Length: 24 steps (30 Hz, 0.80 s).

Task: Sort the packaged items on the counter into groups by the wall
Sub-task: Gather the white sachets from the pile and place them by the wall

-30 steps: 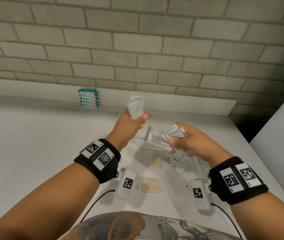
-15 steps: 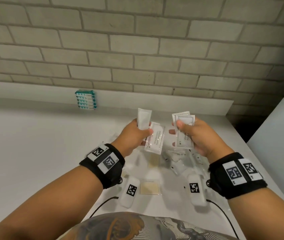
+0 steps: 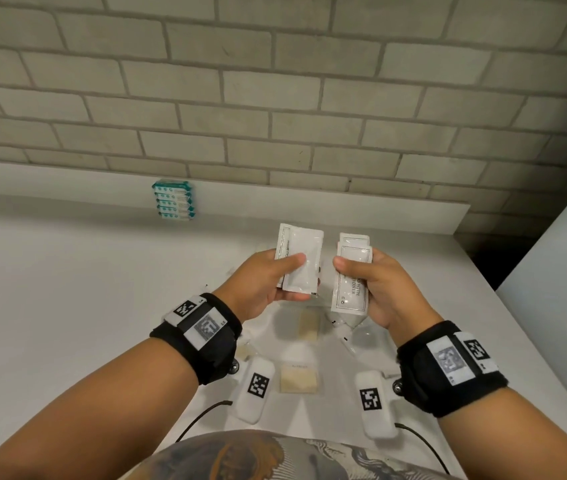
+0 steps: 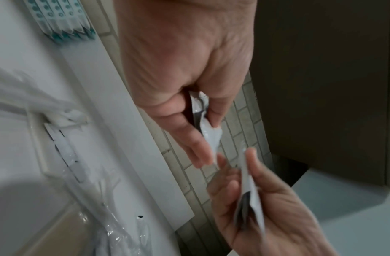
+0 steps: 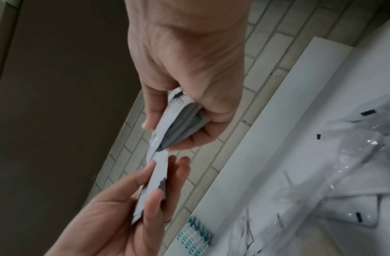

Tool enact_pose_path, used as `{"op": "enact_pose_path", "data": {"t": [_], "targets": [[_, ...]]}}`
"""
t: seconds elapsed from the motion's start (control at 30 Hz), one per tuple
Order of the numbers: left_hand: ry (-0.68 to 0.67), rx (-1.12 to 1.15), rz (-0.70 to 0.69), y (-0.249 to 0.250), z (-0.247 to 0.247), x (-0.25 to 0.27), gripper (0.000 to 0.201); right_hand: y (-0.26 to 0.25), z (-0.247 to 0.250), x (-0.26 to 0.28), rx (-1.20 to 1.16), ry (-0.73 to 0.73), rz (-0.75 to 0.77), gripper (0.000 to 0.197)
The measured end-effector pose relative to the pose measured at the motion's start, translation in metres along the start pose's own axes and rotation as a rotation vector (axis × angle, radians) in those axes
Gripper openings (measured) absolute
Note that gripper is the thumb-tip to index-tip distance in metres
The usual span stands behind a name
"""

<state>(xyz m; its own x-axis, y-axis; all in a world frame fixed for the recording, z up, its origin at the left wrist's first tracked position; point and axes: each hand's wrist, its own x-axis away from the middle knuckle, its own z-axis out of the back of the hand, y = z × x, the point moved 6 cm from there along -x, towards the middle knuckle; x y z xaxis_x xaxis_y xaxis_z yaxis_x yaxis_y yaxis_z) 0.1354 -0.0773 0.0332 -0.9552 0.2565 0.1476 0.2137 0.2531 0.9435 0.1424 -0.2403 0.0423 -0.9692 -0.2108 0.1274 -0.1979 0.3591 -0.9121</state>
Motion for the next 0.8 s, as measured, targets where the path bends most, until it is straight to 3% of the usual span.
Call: {"op": "enact_pose_path", "data": {"t": [0.13,0.27,0.33,0.4,0.47,0.57,0.7,0.8], "targets": [[-0.078,-0.084,0.007,-0.003,-0.011,0.002,0.032,-0.001,-0.018,0.006,0.044,-0.079,0.010,0.045],[-0.057,-0.007,0.105,-0.007,-0.012,0.000,0.054,-0.027,-0.011,0.010,0.234,0.036,0.314,0.022],[-0.041,0.083,0.098,-0.004,-0.008,0.000,0.043,-0.037,-0.013,0.013,0.530,-0.010,0.413,0.017],[0.028,0.134,0.029,-0.001,0.001,-0.003,0.008,-0.030,-0.018,0.015,0.810,-0.113,0.377,0.023],[0.145,0.135,-0.057,0.004,0.012,-0.007,0.021,-0.016,-0.013,0.014,0.933,-0.145,0.282,0.033],[0.233,0.068,-0.124,0.006,0.019,-0.010,0.027,-0.004,0.007,0.012,0.778,-0.042,0.178,0.029],[0.282,-0.024,-0.177,0.005,0.022,-0.010,0.028,-0.014,0.018,0.014,0.632,0.067,0.193,0.008],[0.299,-0.067,-0.194,0.006,0.022,-0.010,0.026,-0.019,0.017,0.013,0.534,0.090,0.184,0.008]]}}
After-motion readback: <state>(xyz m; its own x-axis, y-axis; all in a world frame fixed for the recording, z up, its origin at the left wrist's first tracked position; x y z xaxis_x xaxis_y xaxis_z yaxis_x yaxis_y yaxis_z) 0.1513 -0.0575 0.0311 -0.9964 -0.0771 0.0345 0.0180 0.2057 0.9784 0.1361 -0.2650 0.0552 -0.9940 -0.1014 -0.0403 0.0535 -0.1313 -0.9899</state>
